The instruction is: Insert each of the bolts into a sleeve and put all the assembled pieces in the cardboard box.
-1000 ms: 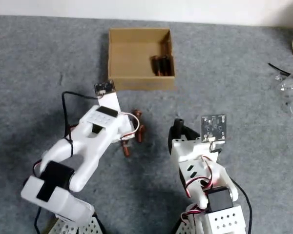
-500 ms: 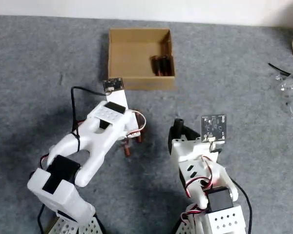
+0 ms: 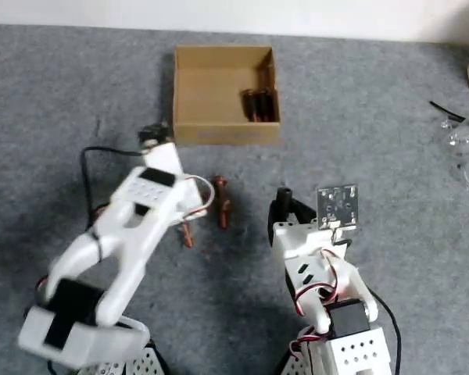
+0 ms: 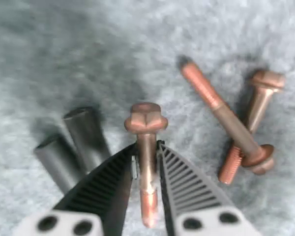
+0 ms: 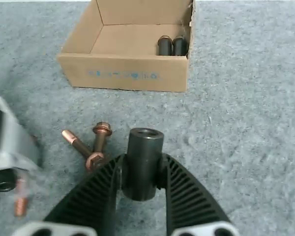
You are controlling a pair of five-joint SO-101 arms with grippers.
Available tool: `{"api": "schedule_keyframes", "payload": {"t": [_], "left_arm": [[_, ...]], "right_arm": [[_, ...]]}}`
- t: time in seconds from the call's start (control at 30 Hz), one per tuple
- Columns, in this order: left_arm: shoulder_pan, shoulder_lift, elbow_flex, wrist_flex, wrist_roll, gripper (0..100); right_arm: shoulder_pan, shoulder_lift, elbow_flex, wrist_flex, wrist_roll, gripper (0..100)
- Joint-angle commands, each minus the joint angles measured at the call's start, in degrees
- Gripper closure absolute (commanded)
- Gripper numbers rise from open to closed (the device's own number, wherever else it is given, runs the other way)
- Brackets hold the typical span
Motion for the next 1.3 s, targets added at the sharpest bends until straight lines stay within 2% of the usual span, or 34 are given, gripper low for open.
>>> {"api": "schedule_keyframes", "payload": {"t": [0.0,0.27,0.37,0.6,0.83,1.13,1.27], "left_arm": [[-1.89,-13.41,3.03,-0.09,-0.26,100],[-3.65,-30.81,10.68,-0.09,-0.35,100],[-3.65,-37.85,14.46,-0.18,-2.81,100],[-3.65,-54.37,25.8,-8.0,-3.87,100],[-3.65,-73.19,34.15,-8.97,-3.96,100],[-3.3,-96.4,44.44,-9.05,-9.76,100],[-3.56,-97.45,46.73,-12.13,-11.25,100]], "right_arm": [[0.57,-1.1,-0.48,-2.68,0.7,99.4],[0.57,-1.1,-0.4,-2.68,0.79,99.4],[0.57,-1.1,-0.31,-2.95,0.79,99.4],[0.57,-1.19,-0.31,-2.95,0.79,99.4],[0.31,-1.19,-0.31,-2.95,0.79,99.4],[0.22,-1.19,-0.31,-2.95,0.79,99.4],[0.22,-1.19,-0.31,-2.95,0.79,99.4]]}}
